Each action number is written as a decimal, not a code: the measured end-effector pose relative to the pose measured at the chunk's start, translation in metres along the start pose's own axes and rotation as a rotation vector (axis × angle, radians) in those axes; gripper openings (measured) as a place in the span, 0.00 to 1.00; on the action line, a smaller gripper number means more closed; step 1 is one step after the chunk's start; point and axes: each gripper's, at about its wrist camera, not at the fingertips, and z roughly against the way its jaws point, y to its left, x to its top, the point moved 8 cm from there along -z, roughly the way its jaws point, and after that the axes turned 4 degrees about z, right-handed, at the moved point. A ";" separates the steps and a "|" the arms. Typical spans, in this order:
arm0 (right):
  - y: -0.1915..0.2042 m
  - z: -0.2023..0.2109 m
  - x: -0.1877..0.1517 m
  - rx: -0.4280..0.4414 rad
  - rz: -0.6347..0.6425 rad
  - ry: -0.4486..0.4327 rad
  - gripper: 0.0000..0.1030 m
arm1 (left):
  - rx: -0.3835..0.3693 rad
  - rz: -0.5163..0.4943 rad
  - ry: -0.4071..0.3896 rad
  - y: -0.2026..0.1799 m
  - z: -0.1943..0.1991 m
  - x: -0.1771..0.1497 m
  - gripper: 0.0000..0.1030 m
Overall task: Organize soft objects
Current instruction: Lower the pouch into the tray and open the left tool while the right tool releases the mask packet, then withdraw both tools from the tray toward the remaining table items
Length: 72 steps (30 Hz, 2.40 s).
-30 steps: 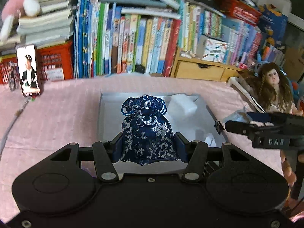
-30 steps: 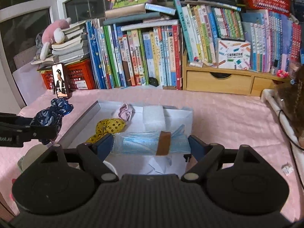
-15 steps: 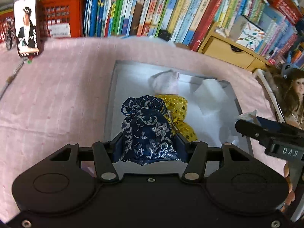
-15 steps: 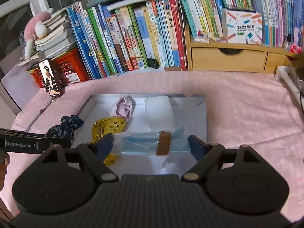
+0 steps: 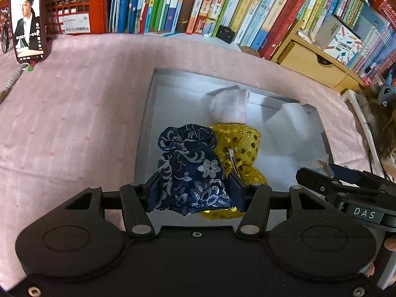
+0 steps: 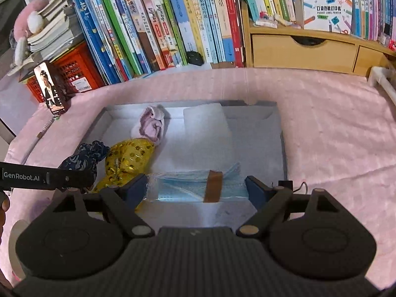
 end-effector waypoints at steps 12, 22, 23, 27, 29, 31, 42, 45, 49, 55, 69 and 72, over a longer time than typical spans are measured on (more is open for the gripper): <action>-0.003 -0.020 -0.001 -0.007 -0.026 0.034 0.85 | -0.025 0.035 0.020 0.004 -0.014 0.008 0.53; -0.002 -0.027 0.000 -0.008 -0.024 0.036 0.86 | -0.029 0.036 0.031 0.004 -0.020 0.006 0.54; -0.002 -0.027 0.000 -0.009 -0.024 0.036 0.86 | -0.030 0.037 0.031 0.004 -0.021 0.007 0.54; -0.002 -0.026 0.001 -0.010 -0.023 0.035 0.87 | -0.032 0.036 0.027 0.003 -0.020 0.007 0.56; -0.002 -0.026 0.001 -0.011 -0.024 0.034 0.89 | -0.034 0.035 0.025 0.003 -0.020 0.006 0.58; -0.002 -0.026 0.001 -0.010 -0.028 0.033 0.89 | -0.036 0.034 0.026 0.003 -0.018 0.006 0.60; -0.002 -0.016 0.003 -0.004 -0.021 0.011 0.93 | -0.039 -0.003 -0.040 -0.005 0.008 0.006 0.78; -0.001 -0.008 0.003 -0.010 -0.008 -0.012 0.93 | -0.038 -0.026 -0.073 -0.008 0.020 0.004 0.79; 0.002 0.009 0.002 -0.017 0.017 -0.058 0.94 | -0.036 -0.066 -0.120 -0.013 0.040 -0.004 0.81; 0.004 0.043 -0.003 -0.017 0.038 -0.146 0.94 | -0.056 -0.106 -0.188 -0.023 0.068 -0.023 0.82; 0.001 0.121 -0.033 0.040 0.075 -0.281 0.96 | -0.135 -0.216 -0.297 -0.058 0.119 -0.082 0.83; -0.006 0.133 -0.040 0.036 0.071 -0.295 0.96 | -0.152 -0.245 -0.309 -0.065 0.128 -0.099 0.84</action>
